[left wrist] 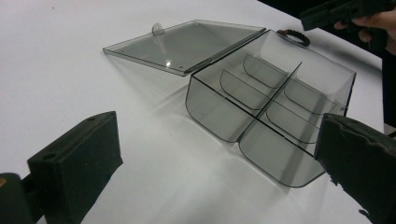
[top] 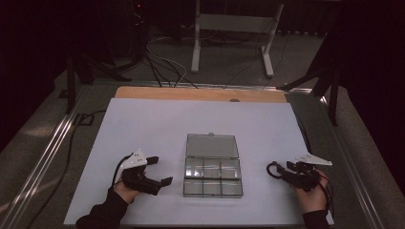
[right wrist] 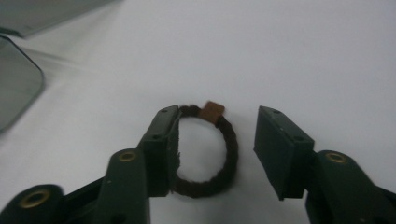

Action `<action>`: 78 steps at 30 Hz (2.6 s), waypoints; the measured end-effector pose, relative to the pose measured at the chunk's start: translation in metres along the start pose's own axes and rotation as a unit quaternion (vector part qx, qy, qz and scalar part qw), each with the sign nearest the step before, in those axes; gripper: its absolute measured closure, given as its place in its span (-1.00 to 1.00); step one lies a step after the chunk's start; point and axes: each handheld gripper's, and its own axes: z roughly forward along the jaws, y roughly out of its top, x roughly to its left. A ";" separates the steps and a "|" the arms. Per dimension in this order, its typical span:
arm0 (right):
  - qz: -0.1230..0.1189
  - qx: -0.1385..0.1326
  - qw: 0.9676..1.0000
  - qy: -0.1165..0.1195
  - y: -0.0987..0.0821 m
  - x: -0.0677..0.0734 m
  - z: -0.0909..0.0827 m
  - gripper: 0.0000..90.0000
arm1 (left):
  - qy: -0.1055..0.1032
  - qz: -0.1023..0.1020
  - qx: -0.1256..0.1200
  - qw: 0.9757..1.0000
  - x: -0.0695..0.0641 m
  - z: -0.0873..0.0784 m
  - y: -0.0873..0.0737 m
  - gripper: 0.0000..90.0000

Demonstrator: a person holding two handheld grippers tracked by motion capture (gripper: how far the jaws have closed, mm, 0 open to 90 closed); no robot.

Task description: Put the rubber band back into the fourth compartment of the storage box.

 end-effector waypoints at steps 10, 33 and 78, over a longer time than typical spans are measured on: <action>-0.008 0.026 0.999 -0.029 -0.003 -0.002 0.007 0.33 | -0.001 -0.002 -0.001 1.000 0.001 0.000 0.000 -0.97; -0.008 0.053 0.998 -0.033 0.002 0.000 0.015 0.89 | 0.001 -0.005 0.002 1.000 0.003 0.000 -0.001 -0.97; 0.001 0.004 1.000 0.023 0.029 0.022 -0.008 0.89 | 0.003 0.002 0.014 1.000 0.001 0.001 0.000 -0.98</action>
